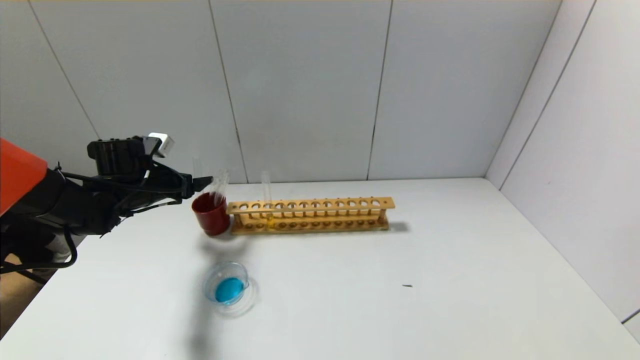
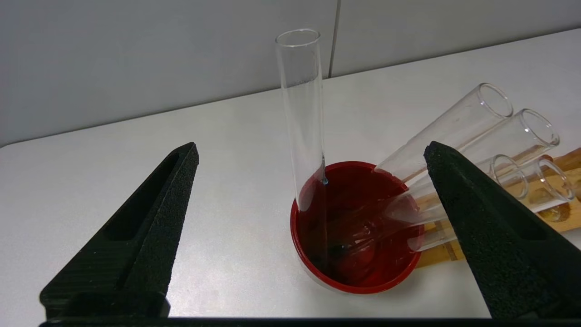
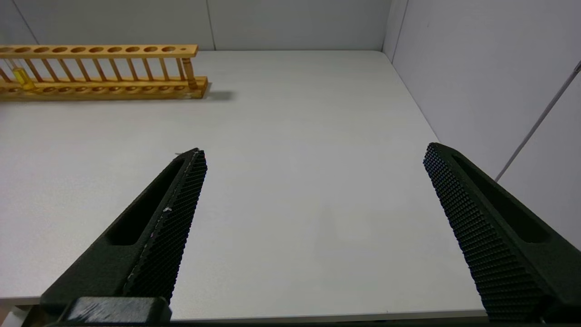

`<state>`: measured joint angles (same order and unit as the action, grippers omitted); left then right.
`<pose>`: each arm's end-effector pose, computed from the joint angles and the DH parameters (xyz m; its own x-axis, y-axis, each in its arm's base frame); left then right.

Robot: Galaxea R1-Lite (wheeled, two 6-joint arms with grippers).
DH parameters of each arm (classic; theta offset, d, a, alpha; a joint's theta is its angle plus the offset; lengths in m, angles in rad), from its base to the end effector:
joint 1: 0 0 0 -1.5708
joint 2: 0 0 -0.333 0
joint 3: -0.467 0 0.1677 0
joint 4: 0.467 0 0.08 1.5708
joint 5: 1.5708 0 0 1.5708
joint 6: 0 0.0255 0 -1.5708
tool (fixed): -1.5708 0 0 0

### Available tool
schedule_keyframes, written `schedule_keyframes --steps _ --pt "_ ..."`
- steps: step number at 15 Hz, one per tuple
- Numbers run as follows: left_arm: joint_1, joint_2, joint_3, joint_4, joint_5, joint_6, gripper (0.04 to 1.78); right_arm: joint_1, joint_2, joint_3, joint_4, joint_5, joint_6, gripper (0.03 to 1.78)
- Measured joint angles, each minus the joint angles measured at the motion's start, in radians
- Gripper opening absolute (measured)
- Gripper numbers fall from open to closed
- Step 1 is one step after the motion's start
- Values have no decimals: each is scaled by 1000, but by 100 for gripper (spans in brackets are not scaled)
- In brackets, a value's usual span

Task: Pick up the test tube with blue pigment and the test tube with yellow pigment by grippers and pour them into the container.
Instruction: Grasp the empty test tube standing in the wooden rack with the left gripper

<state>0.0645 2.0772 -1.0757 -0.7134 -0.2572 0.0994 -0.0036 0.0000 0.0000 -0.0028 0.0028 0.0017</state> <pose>0.4057 0.0197 0.1760 0.9417 -0.1941 -0.2748 0.2083 0.9778 0.0232 -0.0778 0.0004 0.0758 1.0000 -0.0008 0.0028 0.0008 1.0000 0.0017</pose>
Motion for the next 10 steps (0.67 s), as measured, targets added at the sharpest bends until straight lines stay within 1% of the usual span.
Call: schedule_keyframes --steps 7,10 --pt "3 -44 -11 17 12 5 175 0 0 0 0 0 0 175" --pt "5 -102 -35 72 17 6 175 0 0 0 0 0 0 175"
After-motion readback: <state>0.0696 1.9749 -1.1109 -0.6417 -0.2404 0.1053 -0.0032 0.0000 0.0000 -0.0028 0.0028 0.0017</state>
